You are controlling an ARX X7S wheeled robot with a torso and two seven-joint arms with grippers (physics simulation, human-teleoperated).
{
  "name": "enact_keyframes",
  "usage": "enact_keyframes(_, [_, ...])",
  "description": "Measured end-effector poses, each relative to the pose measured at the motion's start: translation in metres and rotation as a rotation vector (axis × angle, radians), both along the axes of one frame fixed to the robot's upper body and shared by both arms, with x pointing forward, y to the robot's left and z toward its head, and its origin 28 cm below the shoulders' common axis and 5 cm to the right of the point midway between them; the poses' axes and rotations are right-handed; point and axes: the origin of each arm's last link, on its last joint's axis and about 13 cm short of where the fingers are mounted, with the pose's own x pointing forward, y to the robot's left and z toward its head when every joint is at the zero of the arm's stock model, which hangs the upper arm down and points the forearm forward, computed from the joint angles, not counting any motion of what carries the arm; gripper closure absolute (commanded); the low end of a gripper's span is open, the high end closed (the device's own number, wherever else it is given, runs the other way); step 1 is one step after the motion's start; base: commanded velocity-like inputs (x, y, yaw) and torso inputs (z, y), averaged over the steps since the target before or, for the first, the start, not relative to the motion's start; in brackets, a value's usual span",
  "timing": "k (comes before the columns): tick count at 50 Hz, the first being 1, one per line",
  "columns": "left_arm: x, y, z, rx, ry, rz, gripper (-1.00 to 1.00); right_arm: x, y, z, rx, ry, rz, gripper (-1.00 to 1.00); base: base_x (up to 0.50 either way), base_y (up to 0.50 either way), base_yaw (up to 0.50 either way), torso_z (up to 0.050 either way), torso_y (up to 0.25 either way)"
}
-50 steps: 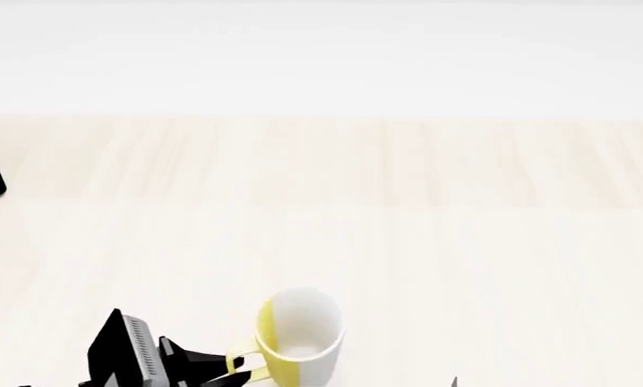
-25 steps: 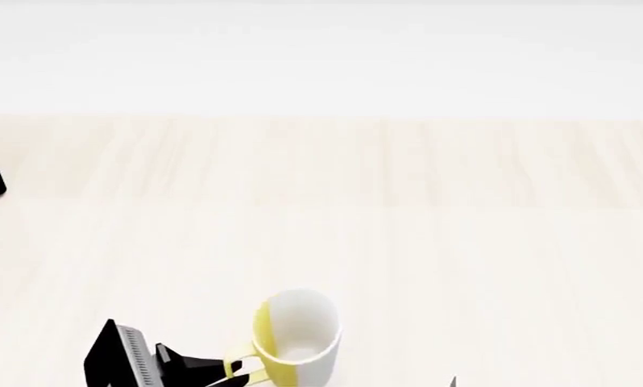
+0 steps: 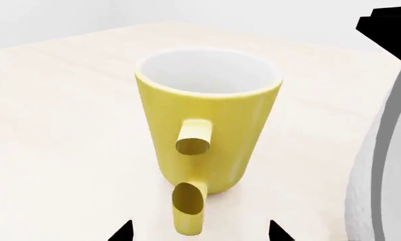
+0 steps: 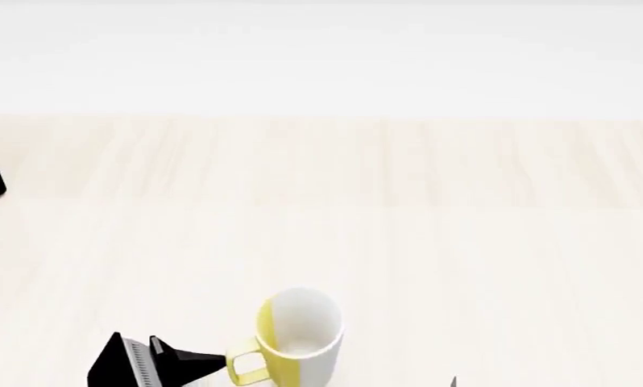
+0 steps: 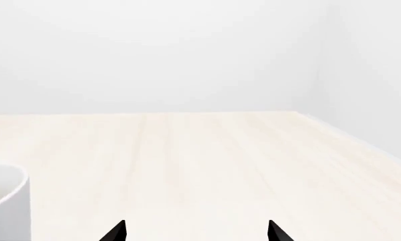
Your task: Put the yellow and white mug to the front of the white mug.
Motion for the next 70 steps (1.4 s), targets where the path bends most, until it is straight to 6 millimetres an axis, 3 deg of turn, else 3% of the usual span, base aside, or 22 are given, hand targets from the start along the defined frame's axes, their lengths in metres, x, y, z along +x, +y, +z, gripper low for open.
enact_keyframes(20, [0.001,0.003,0.001,-0.092,0.001,0.004,-1.0,0.0,0.0,-0.001,0.0,0.002,0.002,-1.0,0.0,0.0,0.0,0.0,0.0])
enact_keyframes(57, [-0.014,0.025,0.038,-0.539,-0.04,-0.057,-1.0,0.001,0.001,-0.001,0.0,0.007,0.005,-1.0,0.0,0.0,0.0,0.0,0.0])
enact_keyframes(70, [-0.024,0.031,0.044,-0.623,-0.065,-0.055,-1.0,0.001,0.001,-0.001,0.001,0.005,0.006,-1.0,0.0,0.0,0.0,0.0,0.0])
